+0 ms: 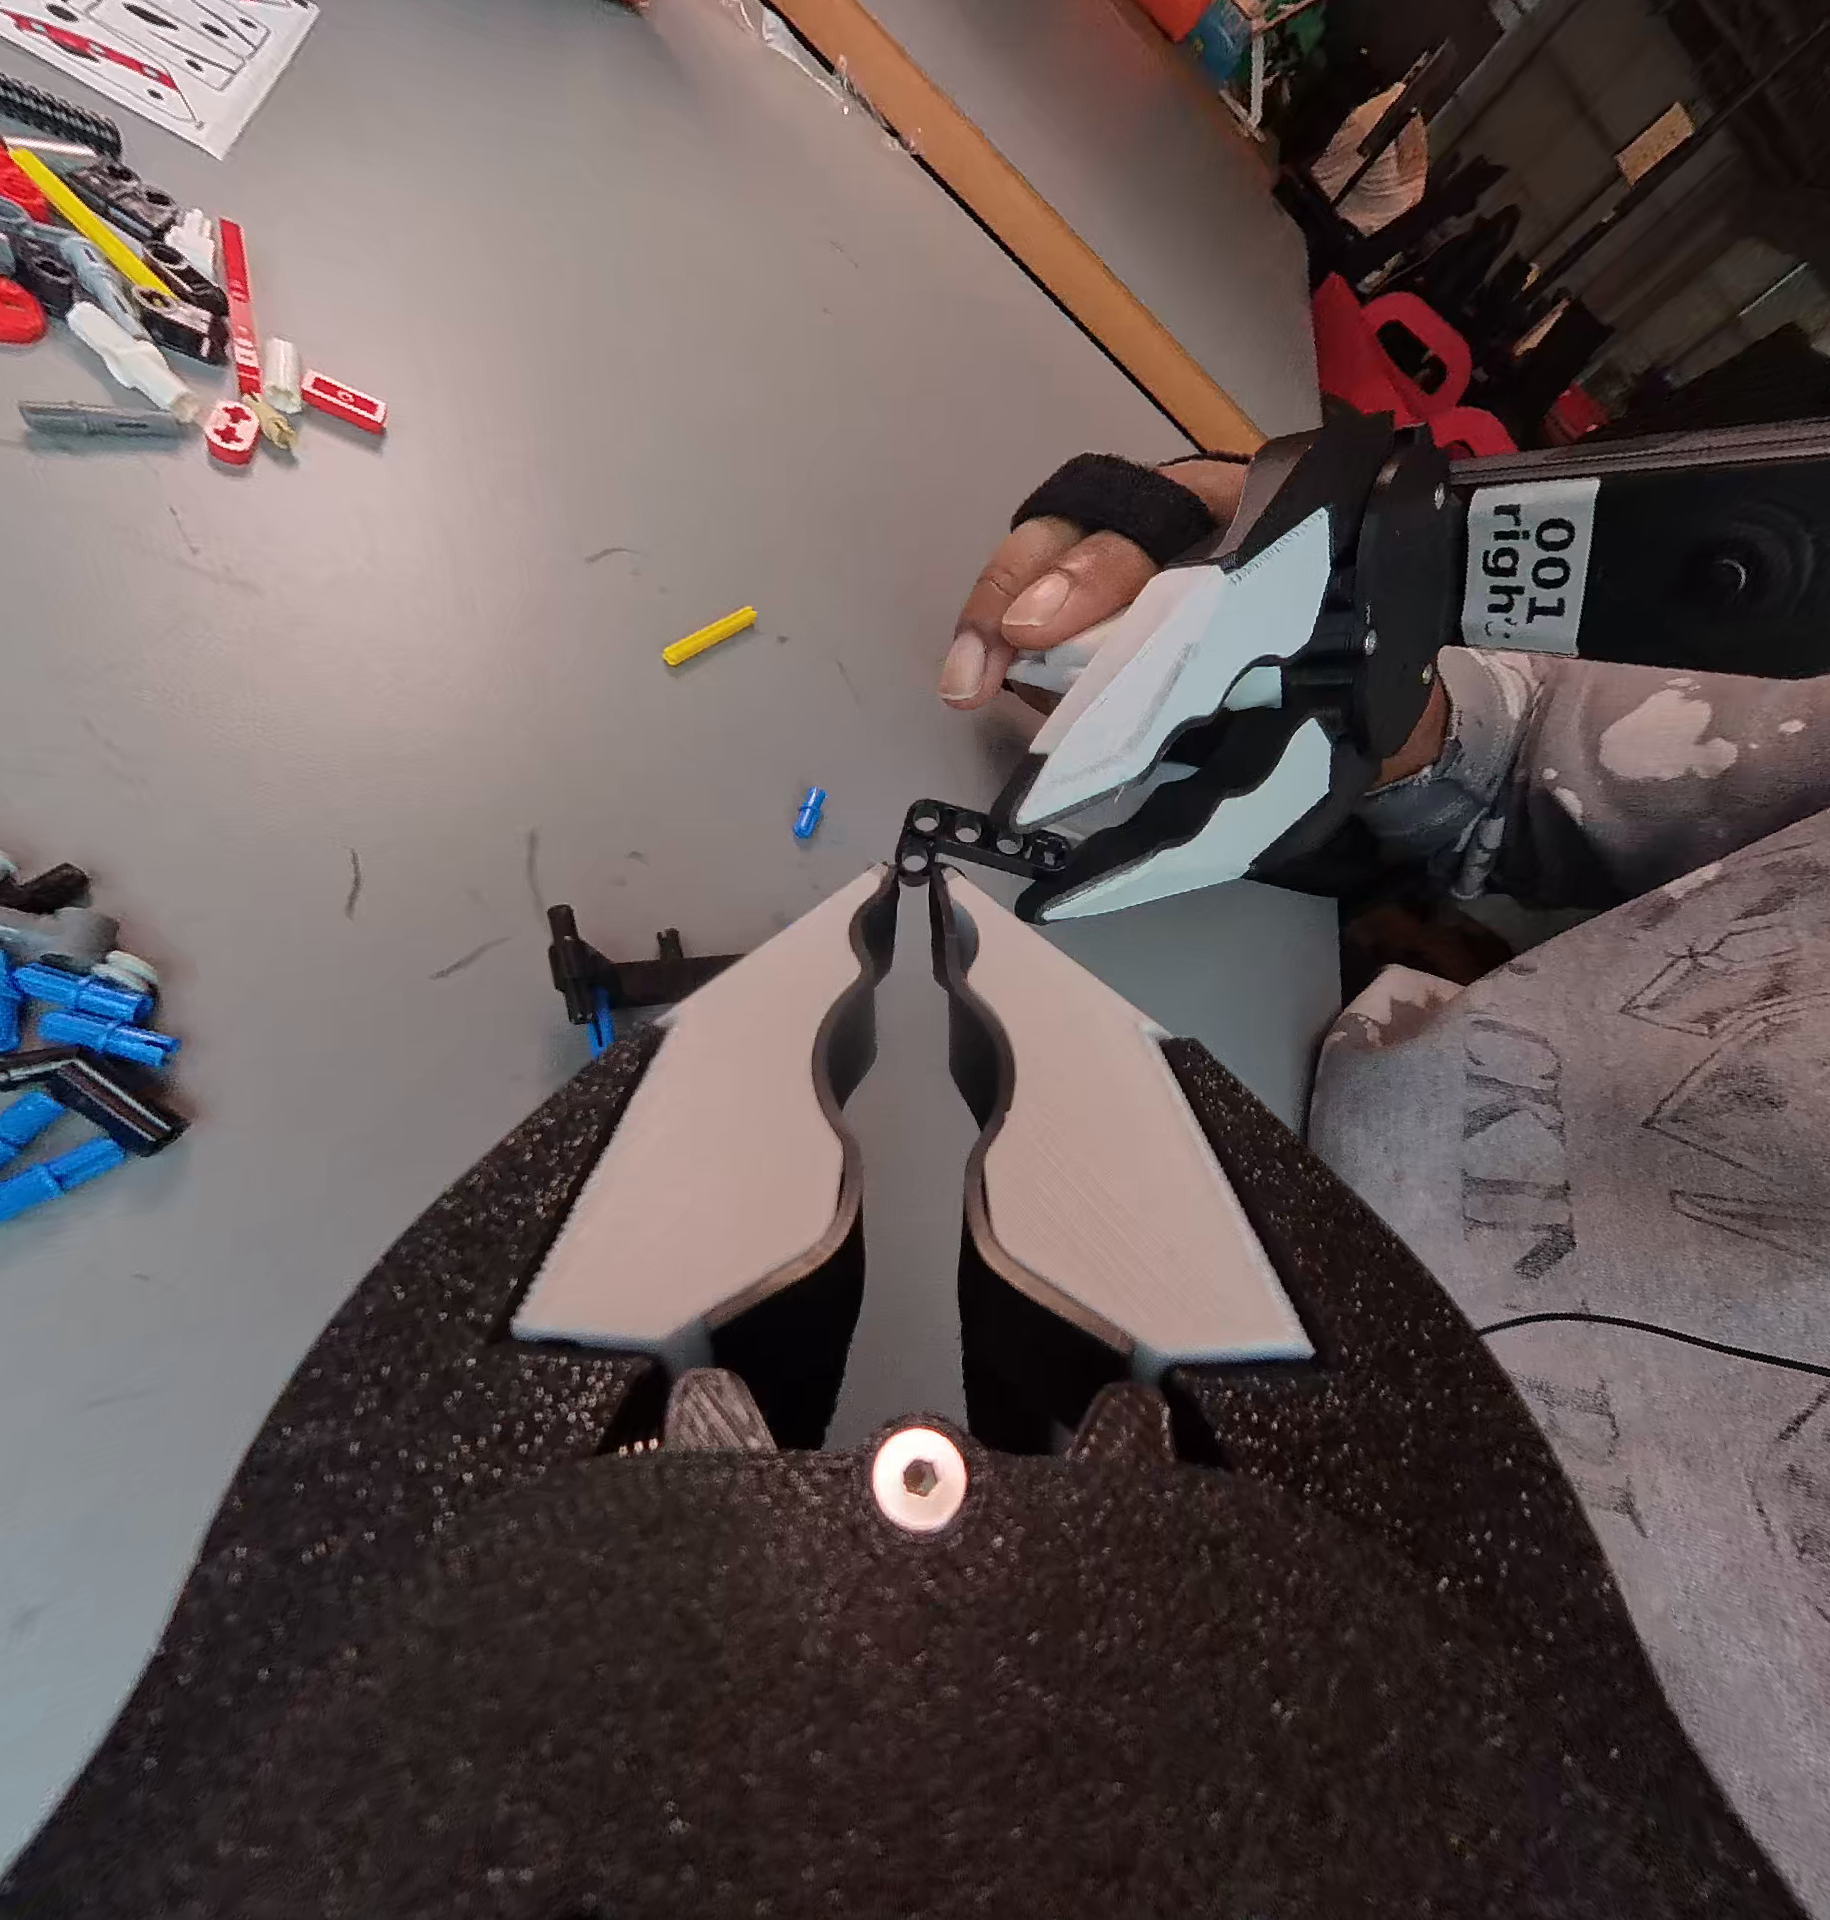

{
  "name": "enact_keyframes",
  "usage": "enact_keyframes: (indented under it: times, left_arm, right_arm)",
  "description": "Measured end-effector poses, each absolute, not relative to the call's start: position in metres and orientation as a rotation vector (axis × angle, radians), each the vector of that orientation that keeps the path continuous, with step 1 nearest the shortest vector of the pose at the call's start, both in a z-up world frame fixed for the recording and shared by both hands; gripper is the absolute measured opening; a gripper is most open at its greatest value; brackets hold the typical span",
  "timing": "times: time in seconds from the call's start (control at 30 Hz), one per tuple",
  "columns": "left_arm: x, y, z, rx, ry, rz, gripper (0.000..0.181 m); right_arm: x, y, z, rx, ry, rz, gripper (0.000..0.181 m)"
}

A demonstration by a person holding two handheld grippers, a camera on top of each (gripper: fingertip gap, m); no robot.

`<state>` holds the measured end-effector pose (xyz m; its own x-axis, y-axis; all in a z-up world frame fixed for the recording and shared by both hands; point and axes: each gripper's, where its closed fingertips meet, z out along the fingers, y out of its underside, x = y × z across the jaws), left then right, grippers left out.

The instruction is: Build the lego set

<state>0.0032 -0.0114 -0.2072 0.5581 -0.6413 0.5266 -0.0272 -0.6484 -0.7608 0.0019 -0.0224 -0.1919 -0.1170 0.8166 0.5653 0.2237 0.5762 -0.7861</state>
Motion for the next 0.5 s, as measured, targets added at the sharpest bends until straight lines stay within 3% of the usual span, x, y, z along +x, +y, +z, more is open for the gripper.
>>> enact_keyframes:
  times: [0.17, 0.37, 0.5]
  left_arm:
    - [0.005, -0.014, -0.205, -2.061, 0.517, -1.163, 0.005]
    - [0.004, -0.011, -0.18, -1.88, 0.612, -1.052, 0.025]
    - [0.01, -0.012, -0.172, -1.799, 0.7, -0.908, 0.024]
  right_arm:
    - [0.003, -0.019, -0.186, -1.004, -1.601, 0.788, 0.011]
    - [0.007, 0.004, -0.148, -1.51, -1.072, 1.683, 0.01]
    - [0.01, 0.013, -0.15, -1.697, -0.795, 2.075, 0.01]
